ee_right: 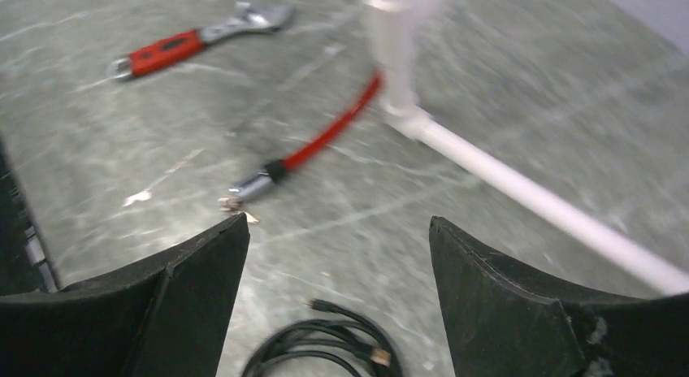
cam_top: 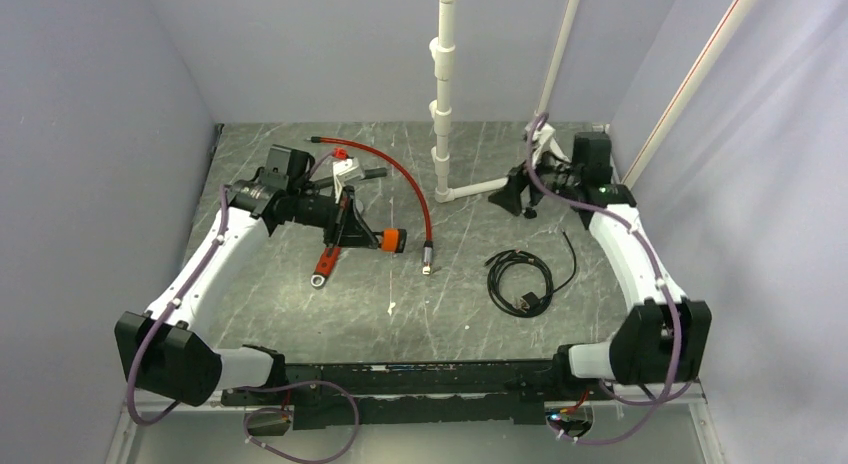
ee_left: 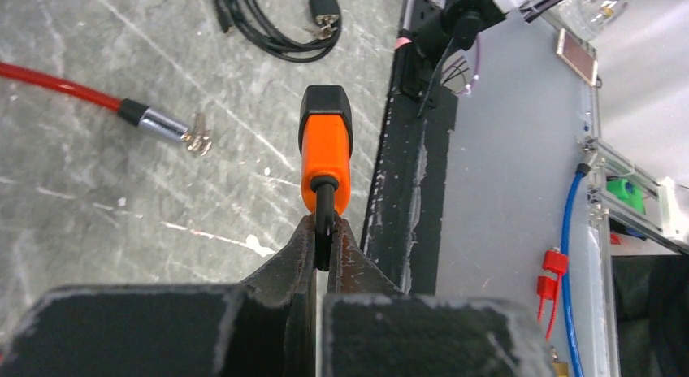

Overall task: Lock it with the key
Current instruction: Place the key at the center of the board, then place the lock at the center of the board.

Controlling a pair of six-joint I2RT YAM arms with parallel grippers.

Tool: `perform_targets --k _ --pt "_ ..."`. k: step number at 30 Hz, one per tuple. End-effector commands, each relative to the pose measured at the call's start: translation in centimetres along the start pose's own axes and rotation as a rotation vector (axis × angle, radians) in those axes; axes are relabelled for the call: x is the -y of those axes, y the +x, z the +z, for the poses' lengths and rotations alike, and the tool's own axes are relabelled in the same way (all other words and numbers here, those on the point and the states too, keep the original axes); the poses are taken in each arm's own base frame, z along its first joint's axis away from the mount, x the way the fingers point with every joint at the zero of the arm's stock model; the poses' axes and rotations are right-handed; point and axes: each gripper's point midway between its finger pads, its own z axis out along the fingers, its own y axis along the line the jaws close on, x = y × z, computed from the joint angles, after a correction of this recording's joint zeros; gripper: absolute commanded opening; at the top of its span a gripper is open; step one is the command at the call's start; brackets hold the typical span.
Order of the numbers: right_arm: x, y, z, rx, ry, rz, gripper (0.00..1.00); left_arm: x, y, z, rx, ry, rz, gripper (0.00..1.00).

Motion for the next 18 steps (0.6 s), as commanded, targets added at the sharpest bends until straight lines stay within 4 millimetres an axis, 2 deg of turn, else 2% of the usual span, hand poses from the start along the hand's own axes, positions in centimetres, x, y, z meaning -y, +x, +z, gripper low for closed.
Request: perform_targets --k 1,4,6,12,18 --pt "-9.6 -2.1 -0.1 0.043 -0.215 -0.176 0.83 2.1 -3.7 0.7 0.074 0.068 0.018 0.0" --pt "-14.1 -3.4 -0.1 0.095 -0.229 -0.358 0.85 2.4 -4.2 2.1 0.076 0.089 -0.056 0.0" --pt "-15.6 -4.0 -0.1 0.112 -0.211 -0.446 0.86 2.6 -4.5 2.9 0.071 0.106 -0.132 0.0" --pt "-19.0 -4.1 1.3 0.084 -0.206 -0.613 0.86 2.9 -4.7 4.6 0.044 0.147 -0.229 0.0" --pt "-21.9 -3.0 2.7 0.061 -0.237 -0.725 0.85 1.9 -5.1 5.3 0.046 0.091 -0.301 0.0"
